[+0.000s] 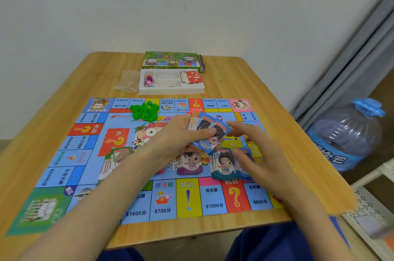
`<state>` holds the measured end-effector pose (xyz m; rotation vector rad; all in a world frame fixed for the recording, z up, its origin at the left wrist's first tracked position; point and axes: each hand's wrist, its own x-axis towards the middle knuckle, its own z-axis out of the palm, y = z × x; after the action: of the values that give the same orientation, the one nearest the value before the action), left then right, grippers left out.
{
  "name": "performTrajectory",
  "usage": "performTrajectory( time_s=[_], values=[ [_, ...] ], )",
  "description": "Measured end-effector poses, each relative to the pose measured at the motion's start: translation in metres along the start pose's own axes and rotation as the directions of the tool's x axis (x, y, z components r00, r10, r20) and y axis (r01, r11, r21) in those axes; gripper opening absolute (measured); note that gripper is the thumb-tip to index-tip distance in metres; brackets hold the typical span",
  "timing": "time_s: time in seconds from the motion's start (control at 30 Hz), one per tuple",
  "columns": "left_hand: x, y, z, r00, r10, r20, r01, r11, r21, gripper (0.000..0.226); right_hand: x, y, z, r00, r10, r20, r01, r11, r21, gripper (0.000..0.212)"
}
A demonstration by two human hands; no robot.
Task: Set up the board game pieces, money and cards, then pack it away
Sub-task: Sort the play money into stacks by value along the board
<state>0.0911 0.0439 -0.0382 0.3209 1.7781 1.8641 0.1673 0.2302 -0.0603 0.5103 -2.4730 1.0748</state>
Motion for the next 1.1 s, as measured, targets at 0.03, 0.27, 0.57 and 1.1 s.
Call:
performTrajectory(
  time_s=[0.03,0.27,0.57,1.1],
  values=[
    [-0.0002,0.0000,0.0002,1.000,0.004,0.003,-0.004,1.000,-0.005,0.022,-0.0003,-0.0002,0.0008,0.998,-0.028,0.060,0.027,1.000,0.007,0.044],
    [-0.0029,0.0037,0.0024,1.000,-0.018,0.003,0.018,1.000,-0.008,0.013,0.0000,0.0069,0.0040,0.996,-0.076,0.036,0.079,0.995,-0.064,0.040],
    [-0.0050,0.0054,0.0019,0.999,0.002,0.051,0.003,0.996,-0.094,0.013,0.0028,0.0035,-0.0025,0.946,0.069,-0.318,-0.064,0.998,0.027,0.006],
    [-0.0061,0.0059,0.0009,0.999,0.004,0.032,-0.002,0.997,-0.082,0.012,0.0061,0.0043,-0.0019,0.895,0.411,-0.175,-0.381,0.906,0.183,0.027]
  ],
)
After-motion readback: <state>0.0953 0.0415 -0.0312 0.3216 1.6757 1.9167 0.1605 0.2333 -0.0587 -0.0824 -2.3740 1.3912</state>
